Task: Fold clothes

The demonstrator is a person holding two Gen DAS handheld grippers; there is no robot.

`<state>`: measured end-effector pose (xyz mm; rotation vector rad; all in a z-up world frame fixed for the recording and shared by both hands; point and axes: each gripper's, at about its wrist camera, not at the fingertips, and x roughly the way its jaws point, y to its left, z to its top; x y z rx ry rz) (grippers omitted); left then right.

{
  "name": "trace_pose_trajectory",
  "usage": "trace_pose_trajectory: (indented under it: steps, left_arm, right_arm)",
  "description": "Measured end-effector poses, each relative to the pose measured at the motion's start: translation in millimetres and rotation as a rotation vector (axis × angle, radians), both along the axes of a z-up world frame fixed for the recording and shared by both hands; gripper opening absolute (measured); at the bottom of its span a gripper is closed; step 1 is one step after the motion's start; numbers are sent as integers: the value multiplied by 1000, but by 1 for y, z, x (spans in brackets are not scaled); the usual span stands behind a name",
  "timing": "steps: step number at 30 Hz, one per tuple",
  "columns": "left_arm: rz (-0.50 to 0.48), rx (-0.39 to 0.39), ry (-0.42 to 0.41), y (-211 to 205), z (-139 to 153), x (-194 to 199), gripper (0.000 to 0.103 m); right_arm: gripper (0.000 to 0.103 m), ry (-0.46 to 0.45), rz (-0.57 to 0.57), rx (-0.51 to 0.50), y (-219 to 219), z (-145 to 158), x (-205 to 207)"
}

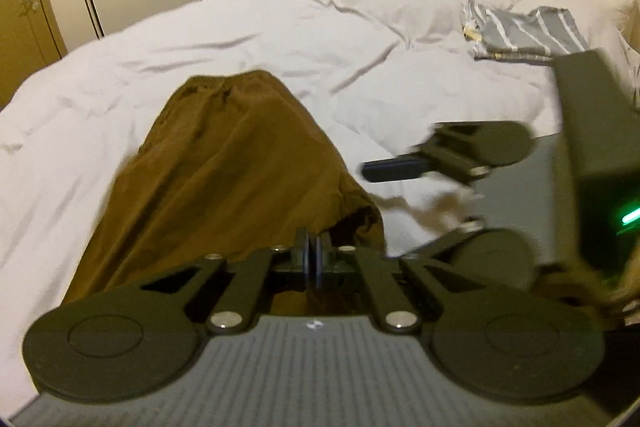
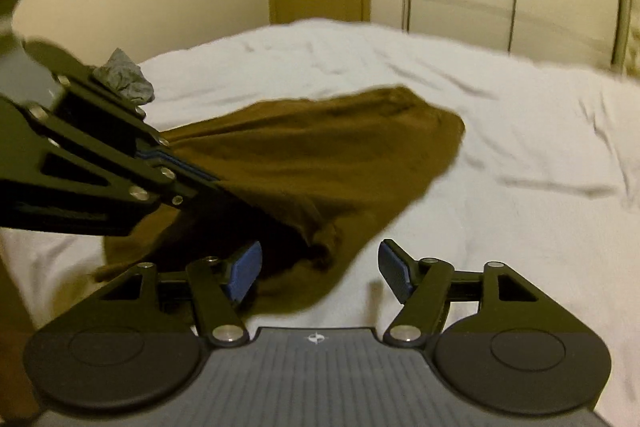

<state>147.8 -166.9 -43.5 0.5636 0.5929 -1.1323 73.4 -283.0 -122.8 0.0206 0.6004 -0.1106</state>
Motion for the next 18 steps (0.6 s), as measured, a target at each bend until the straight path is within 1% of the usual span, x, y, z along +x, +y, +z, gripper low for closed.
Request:
trace_pose_trajectory:
  steps: [1, 3, 4, 6, 8, 12, 15, 18]
  left_arm:
    - [-1, -18, -11, 2, -1, -4, 1]
    - [-6, -37, -36, 4, -5, -10, 1]
    - [-10, -47, -44, 5, -7, -14, 1]
    - [-17, -70, -59, 7, -14, -21, 1]
    - [-32, -84, -73, 8, -21, -27, 1]
    - [-71, -116, -98, 8, -34, -40, 1]
    - [-73, -122, -112, 9, -44, -43, 2]
    - [-50, -117, -120, 17, -50, -39, 3]
  right_arm:
    - [73, -15, 9, -29, 2, -4, 6]
    - [73, -39, 22, -94, 5, -14, 17]
    - [72, -48, 3, -106, 1, -16, 19]
    - [64, -68, -35, -130, -7, -21, 23]
    - [64, -109, -86, -140, -19, -19, 13]
    - [64, -176, -137, -117, -43, -15, -15]
    - [65, -161, -152, -73, -56, -20, -21]
    - [66, -127, -153, -28, -60, -25, -24]
